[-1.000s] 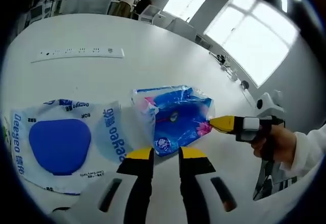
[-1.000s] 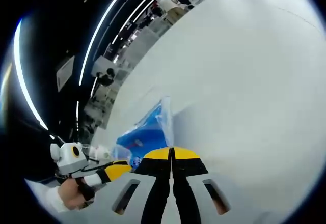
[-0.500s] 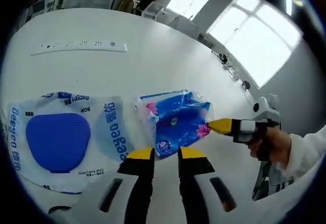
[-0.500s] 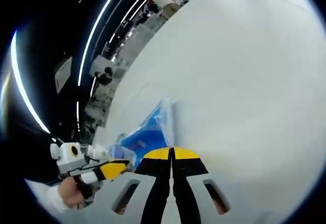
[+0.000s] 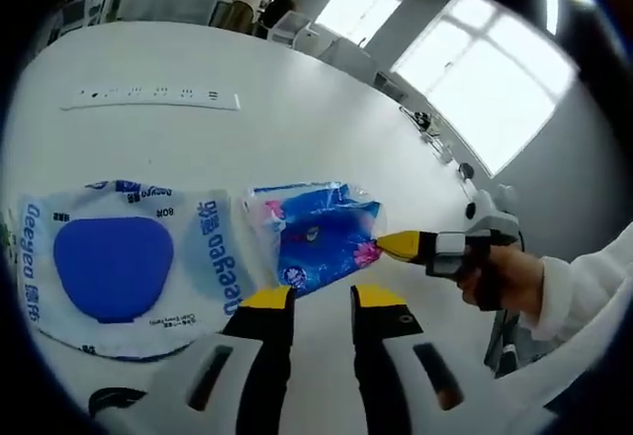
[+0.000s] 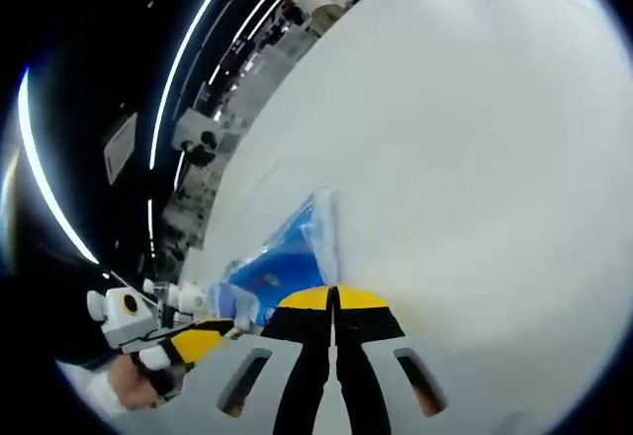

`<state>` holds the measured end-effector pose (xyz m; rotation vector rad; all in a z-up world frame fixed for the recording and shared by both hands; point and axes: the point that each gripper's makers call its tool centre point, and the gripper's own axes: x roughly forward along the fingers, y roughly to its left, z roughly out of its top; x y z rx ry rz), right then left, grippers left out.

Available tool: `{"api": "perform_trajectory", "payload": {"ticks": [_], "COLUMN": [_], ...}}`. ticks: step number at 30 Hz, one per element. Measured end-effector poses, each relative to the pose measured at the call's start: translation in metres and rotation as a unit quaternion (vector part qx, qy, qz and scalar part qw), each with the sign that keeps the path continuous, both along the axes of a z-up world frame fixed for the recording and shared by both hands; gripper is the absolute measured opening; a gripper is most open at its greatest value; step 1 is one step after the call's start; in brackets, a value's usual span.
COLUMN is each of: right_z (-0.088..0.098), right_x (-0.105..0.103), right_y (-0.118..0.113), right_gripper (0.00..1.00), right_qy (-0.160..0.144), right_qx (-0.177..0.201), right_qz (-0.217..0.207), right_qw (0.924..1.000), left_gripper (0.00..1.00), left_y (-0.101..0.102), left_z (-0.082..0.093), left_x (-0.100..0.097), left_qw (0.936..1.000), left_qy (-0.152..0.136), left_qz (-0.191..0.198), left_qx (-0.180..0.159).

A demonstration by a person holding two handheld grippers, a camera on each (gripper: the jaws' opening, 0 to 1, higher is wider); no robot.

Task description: Arrange the tabletop items into an orderly group along one side of the table until the central work area is clear of visible clutter.

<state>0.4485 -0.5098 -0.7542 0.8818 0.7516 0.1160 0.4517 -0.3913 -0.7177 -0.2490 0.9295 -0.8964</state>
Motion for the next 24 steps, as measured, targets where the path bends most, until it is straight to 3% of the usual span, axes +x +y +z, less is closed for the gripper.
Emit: {"api": "perform_trajectory", "payload": {"ticks": [3,7,13,20,24], "right_z": [-0.001,0.000,0.004,0.017,0.026], "right_x": [-0.002,-0.002,-0.008,-0.012,-0.020], "right_y": [-0.002,-0.002,-0.006,-0.006,0.000], "right_gripper": [0.00,0.00,0.21,0.53,0.62], "right_qy": [-0.010,-0.016,-0.020,-0.042,-0.059], "right_qx": [-0.048,-0.053,-0.081,-0.120,-0.124], "right_qz": [0.023,0.021,0.026,0.032,0.034], "right_qw": [0.9985,0.9983,0.9962,0.9914,0.9900], "left_gripper": [0.27,0.27,0.31,0.64,0.77], "left_y": [0.000,0.002,0.007,0.017,0.020], "left_z": [0.006,0.009,0.009,0.020,0.034], "left_x": [-0.002,-0.008,-0.020,-0.018,-0.014], "left_qw": [0.9999,0.9997,0.9995,0.9977,0.9951], "left_qy": [-0.005,-0.004,0.000,-0.035,-0.056], "left_qz": [0.006,0.011,0.020,0.050,0.069], "left_qx": [-0.014,-0.023,-0.025,-0.028,-0.044]}}
